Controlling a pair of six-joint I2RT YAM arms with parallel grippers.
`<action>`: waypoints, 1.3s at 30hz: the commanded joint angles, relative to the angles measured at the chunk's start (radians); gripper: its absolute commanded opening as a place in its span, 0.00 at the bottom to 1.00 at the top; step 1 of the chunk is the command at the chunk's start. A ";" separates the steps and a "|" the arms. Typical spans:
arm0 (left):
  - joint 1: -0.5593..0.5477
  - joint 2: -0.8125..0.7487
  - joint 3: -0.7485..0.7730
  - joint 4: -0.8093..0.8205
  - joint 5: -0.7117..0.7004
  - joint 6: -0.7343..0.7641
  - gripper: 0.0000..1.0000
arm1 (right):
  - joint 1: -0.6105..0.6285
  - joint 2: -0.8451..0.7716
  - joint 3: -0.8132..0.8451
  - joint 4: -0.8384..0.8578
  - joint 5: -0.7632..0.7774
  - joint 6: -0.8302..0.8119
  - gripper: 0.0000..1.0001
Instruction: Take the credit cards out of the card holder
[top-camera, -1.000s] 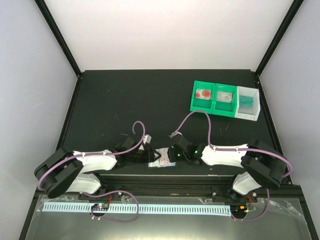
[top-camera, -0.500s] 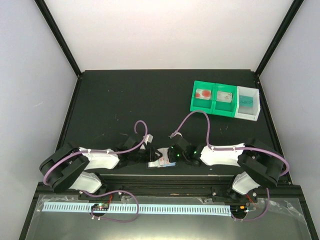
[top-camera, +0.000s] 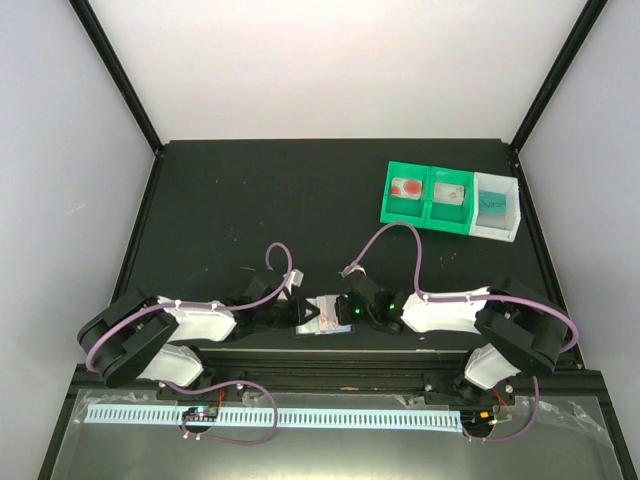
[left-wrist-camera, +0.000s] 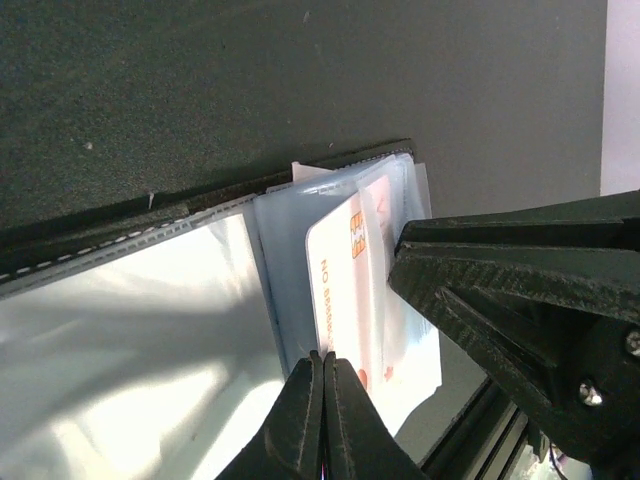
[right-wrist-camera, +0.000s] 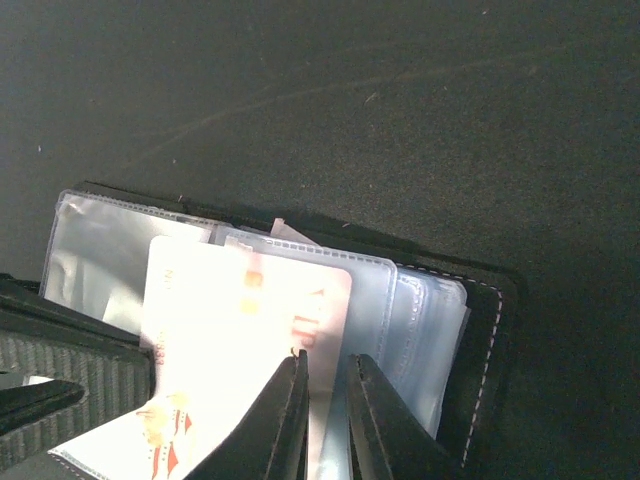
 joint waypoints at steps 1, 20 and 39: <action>0.012 -0.029 -0.036 0.048 0.011 -0.009 0.02 | 0.004 0.007 -0.046 -0.030 -0.006 0.023 0.13; 0.060 -0.215 -0.101 -0.074 -0.040 0.013 0.02 | 0.004 -0.042 -0.065 -0.030 0.011 0.016 0.15; 0.071 -0.584 -0.146 -0.242 -0.175 -0.029 0.01 | 0.004 -0.301 -0.106 0.014 -0.111 -0.014 0.24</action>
